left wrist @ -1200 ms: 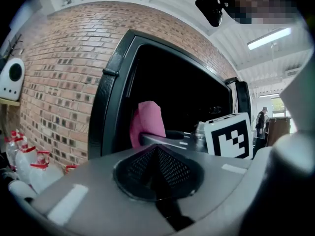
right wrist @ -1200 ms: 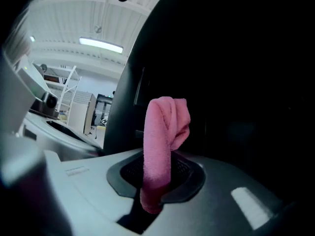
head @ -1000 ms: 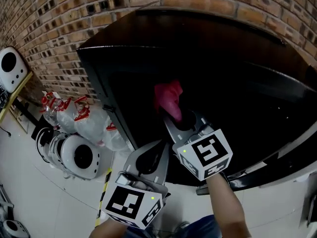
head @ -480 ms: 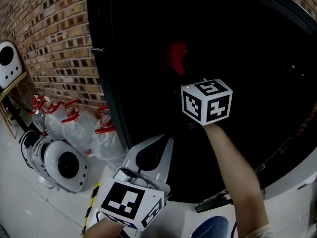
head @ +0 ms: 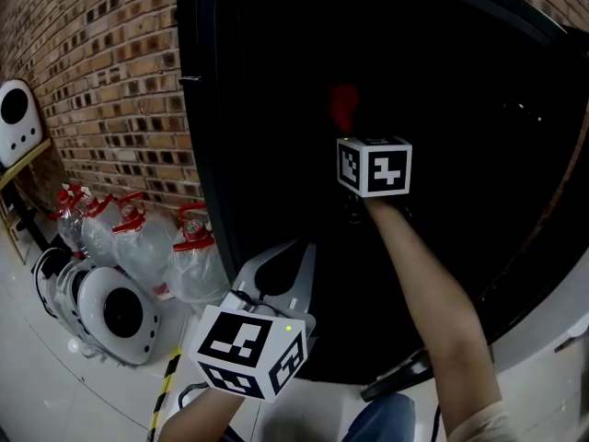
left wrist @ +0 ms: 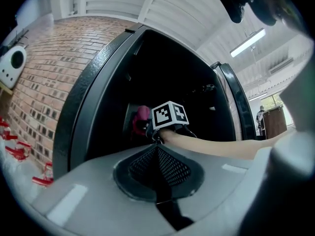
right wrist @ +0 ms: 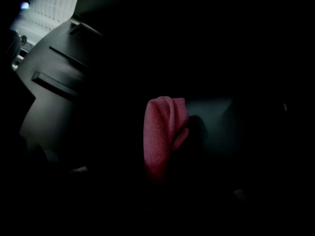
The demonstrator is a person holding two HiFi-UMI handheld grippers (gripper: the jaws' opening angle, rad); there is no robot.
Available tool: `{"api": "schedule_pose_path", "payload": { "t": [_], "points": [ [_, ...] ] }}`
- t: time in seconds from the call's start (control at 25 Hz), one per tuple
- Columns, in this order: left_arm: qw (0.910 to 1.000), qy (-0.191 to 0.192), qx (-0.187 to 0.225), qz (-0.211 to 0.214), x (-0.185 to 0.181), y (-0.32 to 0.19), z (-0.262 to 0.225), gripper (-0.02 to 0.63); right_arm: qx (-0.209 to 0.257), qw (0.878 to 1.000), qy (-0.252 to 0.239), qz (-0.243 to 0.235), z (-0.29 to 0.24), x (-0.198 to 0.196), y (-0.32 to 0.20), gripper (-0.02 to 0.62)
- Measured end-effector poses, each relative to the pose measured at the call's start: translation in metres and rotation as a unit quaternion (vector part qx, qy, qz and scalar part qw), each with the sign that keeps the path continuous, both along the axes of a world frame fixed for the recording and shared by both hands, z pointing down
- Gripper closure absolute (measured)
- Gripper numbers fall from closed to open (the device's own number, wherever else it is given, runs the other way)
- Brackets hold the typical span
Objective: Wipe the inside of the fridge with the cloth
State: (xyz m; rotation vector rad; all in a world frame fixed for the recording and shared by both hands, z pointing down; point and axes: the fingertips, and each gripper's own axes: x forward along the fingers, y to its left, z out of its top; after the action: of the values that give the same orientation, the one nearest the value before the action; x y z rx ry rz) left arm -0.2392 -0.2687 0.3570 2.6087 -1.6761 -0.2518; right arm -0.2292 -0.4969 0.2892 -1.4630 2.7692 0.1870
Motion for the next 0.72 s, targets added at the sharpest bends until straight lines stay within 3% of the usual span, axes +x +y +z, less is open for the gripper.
{"api": "schedule_pose_path", "payload": {
  "t": [0.32, 0.52, 0.72],
  "points": [
    [0.9997, 0.013, 0.009, 0.020, 0.006, -0.002, -0.002, 0.597, -0.003, 0.995, -0.006, 0.100, -0.009, 0.073, -0.005, 0.534],
    [0.9990, 0.006, 0.005, 0.043, 0.019, -0.004, 0.002, 0.597, -0.006, 0.987, -0.035, 0.157, -0.016, 0.118, -0.003, 0.534],
    [0.9984, 0.009, 0.004, 0.055, 0.027, -0.002, 0.004, 0.597, -0.014, 0.981, -0.056, 0.186, -0.020, 0.141, 0.006, 0.534]
  ]
}}
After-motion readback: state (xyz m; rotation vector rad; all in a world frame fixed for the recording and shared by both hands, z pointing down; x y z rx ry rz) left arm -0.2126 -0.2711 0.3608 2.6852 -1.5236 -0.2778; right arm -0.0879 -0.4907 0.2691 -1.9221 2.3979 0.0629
